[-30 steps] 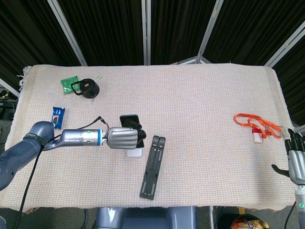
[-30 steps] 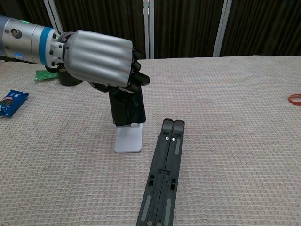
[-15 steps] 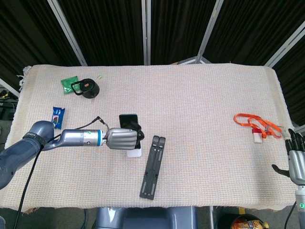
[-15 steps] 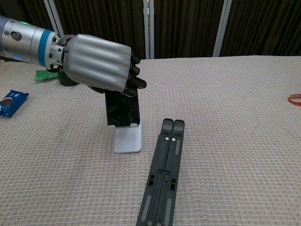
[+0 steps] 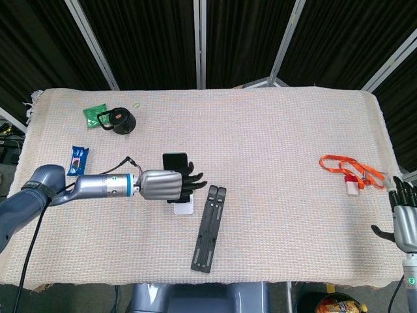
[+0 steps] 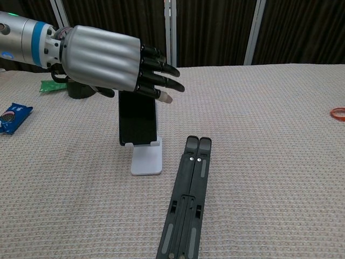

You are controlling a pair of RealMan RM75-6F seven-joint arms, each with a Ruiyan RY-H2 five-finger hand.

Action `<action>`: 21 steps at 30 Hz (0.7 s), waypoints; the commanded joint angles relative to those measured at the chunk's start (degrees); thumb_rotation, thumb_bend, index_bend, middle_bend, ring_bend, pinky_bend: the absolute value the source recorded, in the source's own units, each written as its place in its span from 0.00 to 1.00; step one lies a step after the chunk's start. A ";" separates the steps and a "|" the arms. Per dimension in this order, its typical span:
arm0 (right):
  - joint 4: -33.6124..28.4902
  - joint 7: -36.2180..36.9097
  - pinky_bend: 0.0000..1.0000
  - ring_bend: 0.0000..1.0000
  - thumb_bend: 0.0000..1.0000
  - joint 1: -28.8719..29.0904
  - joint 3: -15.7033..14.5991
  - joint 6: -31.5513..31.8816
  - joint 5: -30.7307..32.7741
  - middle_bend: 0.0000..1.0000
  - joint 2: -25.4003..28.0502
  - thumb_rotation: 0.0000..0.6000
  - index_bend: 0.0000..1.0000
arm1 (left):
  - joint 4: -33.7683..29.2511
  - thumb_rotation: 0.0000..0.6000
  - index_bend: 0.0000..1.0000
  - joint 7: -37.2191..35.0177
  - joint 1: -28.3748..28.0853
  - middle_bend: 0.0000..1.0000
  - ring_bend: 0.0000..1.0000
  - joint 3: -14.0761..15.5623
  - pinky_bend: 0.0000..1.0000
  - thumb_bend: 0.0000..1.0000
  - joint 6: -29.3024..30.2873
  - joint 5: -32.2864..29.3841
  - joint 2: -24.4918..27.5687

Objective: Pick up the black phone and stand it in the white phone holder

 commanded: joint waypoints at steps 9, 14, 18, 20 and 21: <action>-0.39 0.48 0.00 0.00 0.00 -0.18 -0.20 0.21 -0.47 0.00 0.25 1.00 0.01 | -10.53 1.00 0.01 -1.20 11.47 0.00 0.00 -11.42 0.03 0.00 10.62 -18.88 1.69; -0.58 1.29 0.00 0.00 0.00 -0.25 -0.41 0.25 -1.05 0.00 0.46 1.00 0.01 | -30.71 1.00 0.00 5.80 23.90 0.00 0.00 -19.14 0.00 0.00 12.55 -42.47 3.22; -0.94 1.97 0.00 0.00 0.00 -0.33 -0.59 0.62 -1.88 0.00 0.68 1.00 0.01 | -43.13 1.00 0.00 12.66 31.17 0.00 0.00 -18.13 0.00 0.00 14.31 -51.49 7.73; -1.60 2.14 0.00 0.00 0.00 -0.31 -0.80 1.13 -2.95 0.00 0.82 1.00 0.01 | -48.17 1.00 0.00 11.91 36.71 0.00 0.00 -15.08 0.00 0.00 15.92 -55.11 9.59; -1.76 1.98 0.00 0.00 0.00 -0.34 -0.84 1.37 -3.23 0.00 0.84 1.00 0.01 | -49.66 1.00 0.00 11.27 38.33 0.00 0.00 -13.98 0.00 0.00 16.42 -55.27 10.24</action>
